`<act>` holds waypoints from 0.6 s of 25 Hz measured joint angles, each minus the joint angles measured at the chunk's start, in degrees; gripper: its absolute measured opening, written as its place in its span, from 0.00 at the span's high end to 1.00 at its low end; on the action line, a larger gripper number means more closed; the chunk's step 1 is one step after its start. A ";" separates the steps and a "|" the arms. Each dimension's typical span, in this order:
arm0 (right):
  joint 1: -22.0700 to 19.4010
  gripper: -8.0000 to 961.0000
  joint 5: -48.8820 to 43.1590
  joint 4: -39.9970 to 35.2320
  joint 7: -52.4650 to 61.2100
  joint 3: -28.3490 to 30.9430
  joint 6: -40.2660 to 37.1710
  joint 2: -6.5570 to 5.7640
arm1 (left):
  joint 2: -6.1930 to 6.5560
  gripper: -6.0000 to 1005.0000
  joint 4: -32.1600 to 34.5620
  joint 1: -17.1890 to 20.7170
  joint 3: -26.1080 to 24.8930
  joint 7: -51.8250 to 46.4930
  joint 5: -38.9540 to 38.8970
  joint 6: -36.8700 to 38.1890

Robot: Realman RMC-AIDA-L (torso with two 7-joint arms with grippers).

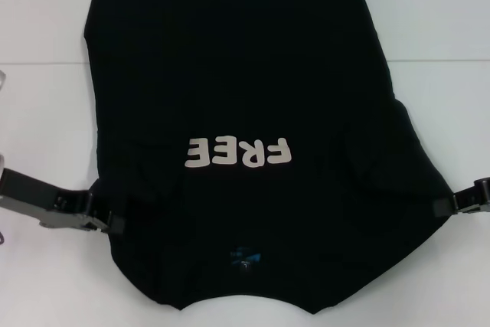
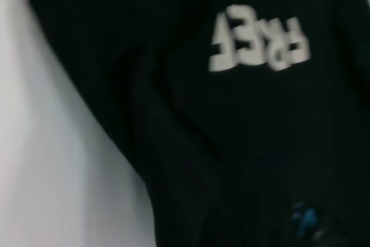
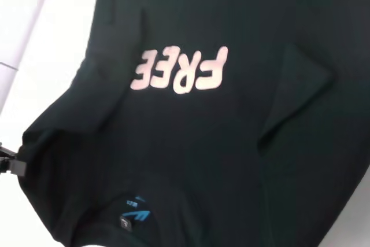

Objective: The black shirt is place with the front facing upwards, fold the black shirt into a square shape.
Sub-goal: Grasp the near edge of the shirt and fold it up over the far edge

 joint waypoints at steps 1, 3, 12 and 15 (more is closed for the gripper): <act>-0.11 0.94 0.02 0.00 -0.35 0.44 -0.30 -0.13 | 0.18 0.97 -0.11 0.05 -0.68 0.38 -0.34 0.42; -0.33 0.94 -0.07 -0.01 -0.83 0.36 -0.62 -0.27 | 0.64 0.97 -0.54 0.17 -1.08 0.70 -0.50 0.86; -2.19 0.94 -1.22 0.43 -6.84 -2.20 -8.01 -0.64 | 2.98 0.97 -5.77 -0.23 1.40 3.01 1.18 7.38; -2.56 0.94 -3.27 0.63 -10.06 -2.57 -11.96 -0.38 | 2.95 0.97 -6.08 -0.47 2.88 4.71 1.82 11.84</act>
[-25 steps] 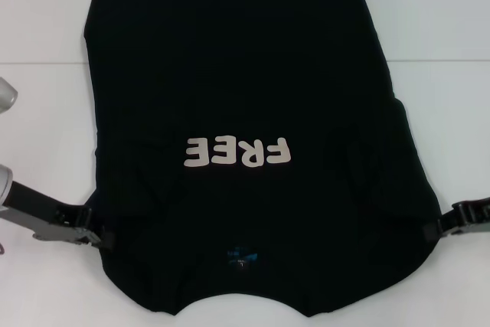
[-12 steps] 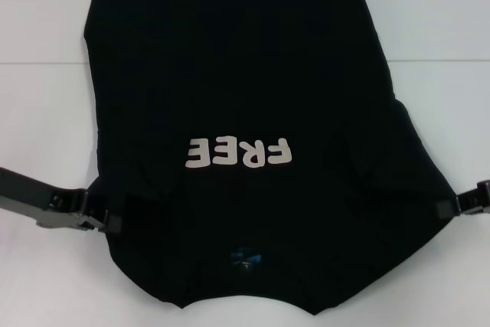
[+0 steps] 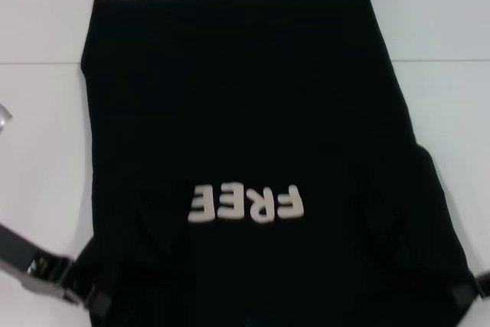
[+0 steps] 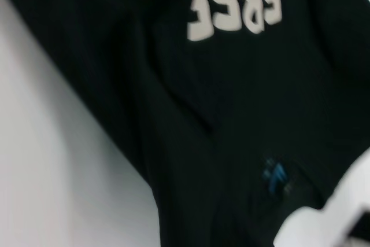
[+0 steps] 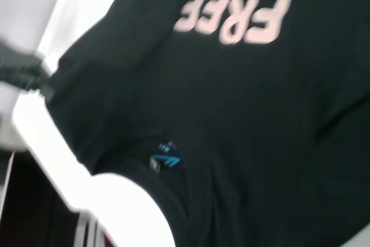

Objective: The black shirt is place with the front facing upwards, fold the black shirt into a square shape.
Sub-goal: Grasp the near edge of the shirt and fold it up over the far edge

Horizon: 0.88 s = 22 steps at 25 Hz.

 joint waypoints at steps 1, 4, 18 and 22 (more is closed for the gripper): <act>-0.11 0.94 -1.56 0.03 -1.97 -0.23 -1.95 0.39 | -0.14 0.97 -0.02 -0.10 0.96 0.70 0.07 1.55; -0.11 0.95 -2.94 0.10 -3.01 -0.36 -2.48 0.89 | -0.61 0.97 -0.06 -0.43 2.91 2.12 0.12 4.29; -0.88 0.95 7.44 3.89 -1.90 17.41 2.20 0.43 | 0.16 0.97 -0.31 -2.02 -16.42 3.09 -3.55 -6.69; -1.81 0.95 15.66 4.71 -1.86 22.78 6.66 0.66 | 0.39 0.97 -1.89 -1.23 -25.20 3.52 -8.84 -13.21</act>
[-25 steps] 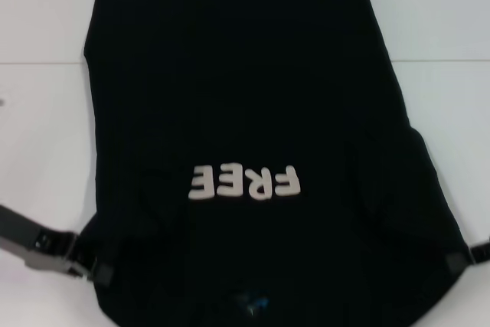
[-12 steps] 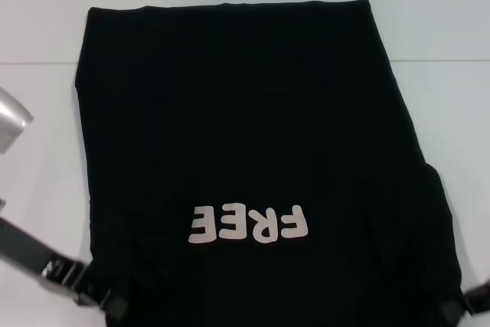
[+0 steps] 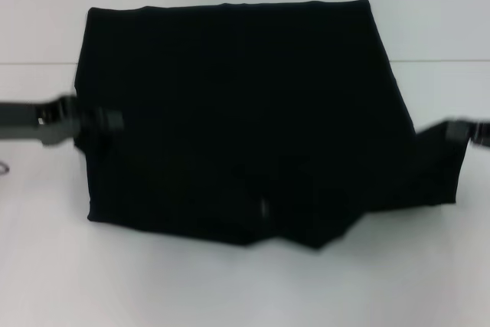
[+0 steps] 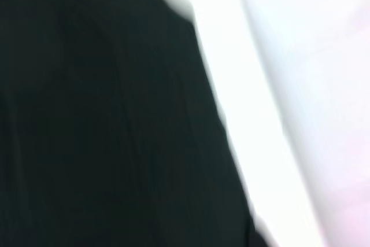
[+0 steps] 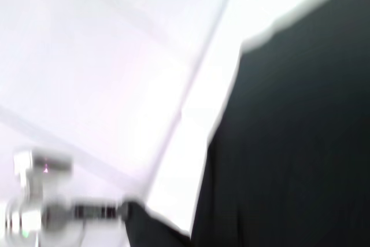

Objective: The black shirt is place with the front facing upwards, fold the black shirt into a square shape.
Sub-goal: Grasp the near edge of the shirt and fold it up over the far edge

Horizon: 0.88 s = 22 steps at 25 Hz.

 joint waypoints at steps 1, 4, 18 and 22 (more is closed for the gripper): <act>-0.26 0.95 1.78 0.43 -0.24 0.62 1.40 0.10 | 0.00 0.97 0.00 0.00 0.00 0.00 0.00 0.00; -1.18 0.94 8.94 2.93 -1.72 1.27 7.10 0.61 | -0.83 0.97 -2.31 1.39 -2.28 1.92 -7.33 -7.60; 1.30 0.94 19.73 7.87 -13.13 0.81 24.57 4.41 | -6.83 0.97 -5.43 0.73 -2.32 14.39 -20.20 -24.45; 2.50 0.94 21.20 8.08 -16.23 0.74 27.38 4.67 | -7.60 0.97 -5.46 -1.09 -2.04 17.52 -21.31 -27.87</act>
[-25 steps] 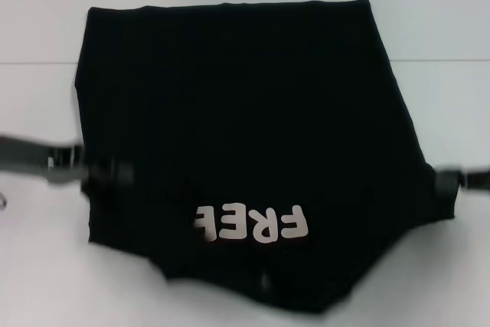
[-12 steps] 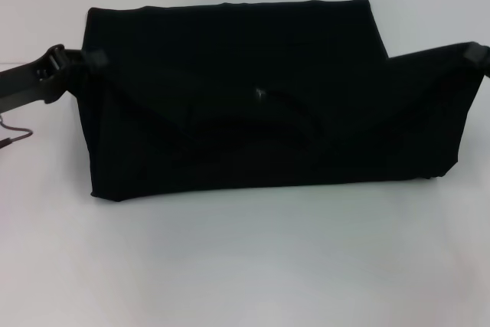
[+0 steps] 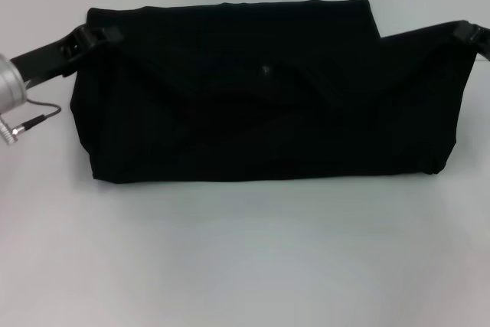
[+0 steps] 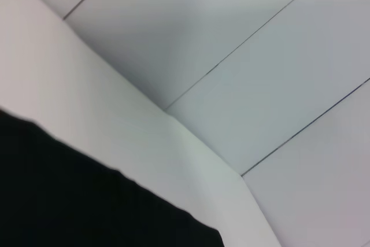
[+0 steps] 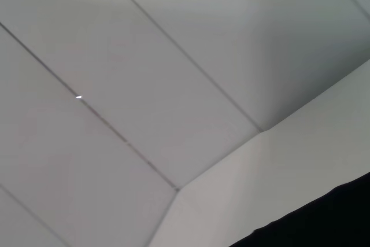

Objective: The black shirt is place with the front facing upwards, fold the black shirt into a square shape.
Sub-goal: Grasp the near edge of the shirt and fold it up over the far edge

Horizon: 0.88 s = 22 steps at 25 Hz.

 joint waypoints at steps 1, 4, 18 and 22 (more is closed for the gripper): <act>0.33 0.94 0.08 0.01 -0.50 -0.11 1.17 0.03 | -0.11 0.97 -0.02 -0.37 0.09 0.62 -0.02 -0.60; 1.15 0.94 -0.09 0.07 -1.80 -0.62 3.90 0.36 | -0.74 0.97 -0.08 -1.47 0.48 2.26 -0.06 -3.21; 5.30 0.95 0.16 0.87 -9.58 -8.72 23.97 5.51 | -5.91 0.93 -0.24 -5.43 1.48 10.50 -0.81 -22.55; 6.25 0.94 0.17 1.41 -12.41 -9.20 26.72 6.34 | -6.80 0.91 -0.29 -6.51 3.34 10.74 -0.90 -26.63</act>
